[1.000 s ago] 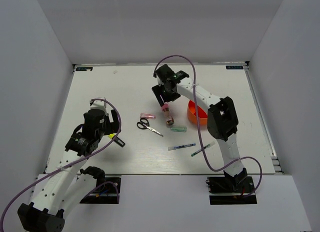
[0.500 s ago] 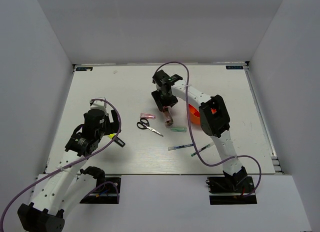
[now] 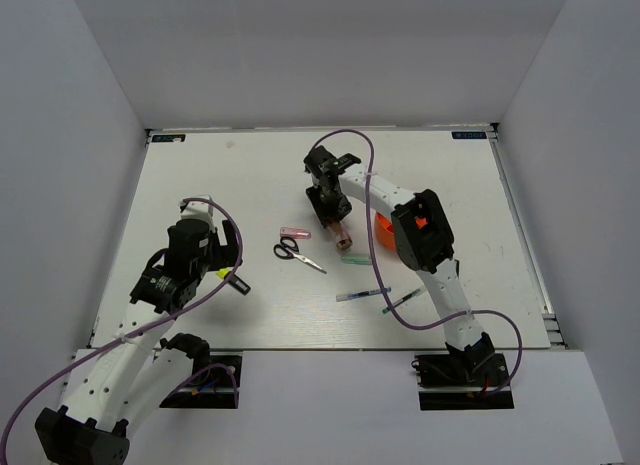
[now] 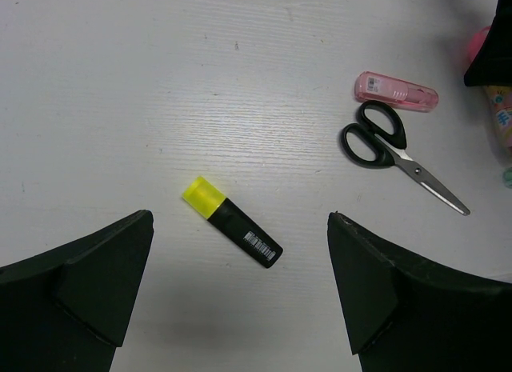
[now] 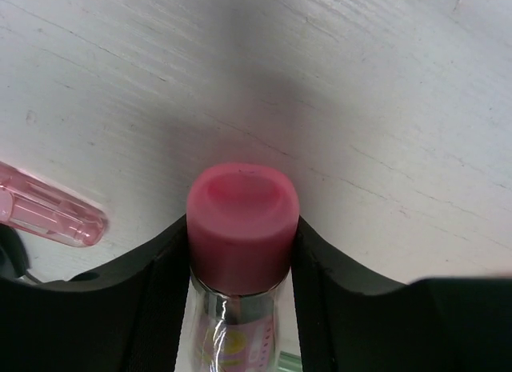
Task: Sort the stationery into containers
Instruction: Pick up the stationery from the center of the board, then place the stationery in the storage box.
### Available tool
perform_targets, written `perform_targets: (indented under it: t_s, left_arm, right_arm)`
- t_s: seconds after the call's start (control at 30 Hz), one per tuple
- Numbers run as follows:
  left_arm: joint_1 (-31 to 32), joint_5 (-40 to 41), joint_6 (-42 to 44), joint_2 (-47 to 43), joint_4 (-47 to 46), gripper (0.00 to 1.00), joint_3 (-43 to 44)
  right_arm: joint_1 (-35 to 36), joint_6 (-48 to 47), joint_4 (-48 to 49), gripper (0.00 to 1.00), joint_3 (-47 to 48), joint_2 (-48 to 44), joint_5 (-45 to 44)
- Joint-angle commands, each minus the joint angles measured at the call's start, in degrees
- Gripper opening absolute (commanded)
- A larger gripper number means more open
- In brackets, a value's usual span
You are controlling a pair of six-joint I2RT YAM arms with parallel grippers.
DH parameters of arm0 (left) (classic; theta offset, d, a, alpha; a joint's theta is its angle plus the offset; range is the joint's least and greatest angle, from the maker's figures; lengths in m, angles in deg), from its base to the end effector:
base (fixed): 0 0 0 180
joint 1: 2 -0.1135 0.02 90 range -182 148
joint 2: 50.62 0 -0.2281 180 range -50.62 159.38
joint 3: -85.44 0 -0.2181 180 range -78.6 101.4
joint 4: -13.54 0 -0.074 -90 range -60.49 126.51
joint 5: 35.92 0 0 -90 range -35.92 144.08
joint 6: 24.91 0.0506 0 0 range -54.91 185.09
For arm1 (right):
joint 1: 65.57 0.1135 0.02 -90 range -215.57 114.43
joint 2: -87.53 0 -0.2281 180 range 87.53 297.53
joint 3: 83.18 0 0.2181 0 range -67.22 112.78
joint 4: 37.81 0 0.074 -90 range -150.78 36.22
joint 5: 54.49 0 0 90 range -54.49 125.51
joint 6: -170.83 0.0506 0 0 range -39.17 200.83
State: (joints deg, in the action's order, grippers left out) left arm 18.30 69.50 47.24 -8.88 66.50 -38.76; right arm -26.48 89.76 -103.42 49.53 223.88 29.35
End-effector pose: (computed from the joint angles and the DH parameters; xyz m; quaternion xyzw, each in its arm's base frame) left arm 0.1518 -0.0418 0.2412 -0.0387 0.8951 -0.0253 0.4435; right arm 0.3502 0.2775 0.1409 -0.2462 0.9509 0.0249 0.1858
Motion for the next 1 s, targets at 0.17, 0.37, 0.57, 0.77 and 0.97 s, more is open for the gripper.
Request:
perform_targets:
  t_s: [0.17,0.37,0.57,0.77,0.97]
  left_arm:
    - [-0.3,-0.7,0.0,-0.3,-1.0,1.0,-0.4]
    - [-0.4,-0.9,0.3,0.0,-0.9,1.0,-0.5]
    - [-0.4,-1.4,0.4,0.7,-0.9,1.0,-0.4]
    - [-0.4,-1.8,0.6,0.6,-0.7,1.0,-0.5]
    - [-0.3,-3.2,0.4,1.5,-1.2,1.0,-0.5]
  right_arm:
    - [-0.2,-1.6,-0.4,0.0,-2.7,-3.2,2.6]
    - [-0.3,-6.9,3.5,0.0,-4.6,-15.4,12.6]
    - [-0.3,-12.5,13.1,0.0,-13.7,-31.0,10.1]
    - [-1.0,-15.3,26.6,0.0,-29.5,-45.4,2.2]
    - [-3.5,-16.1,35.6,0.0,-37.7,-53.1,-8.2]
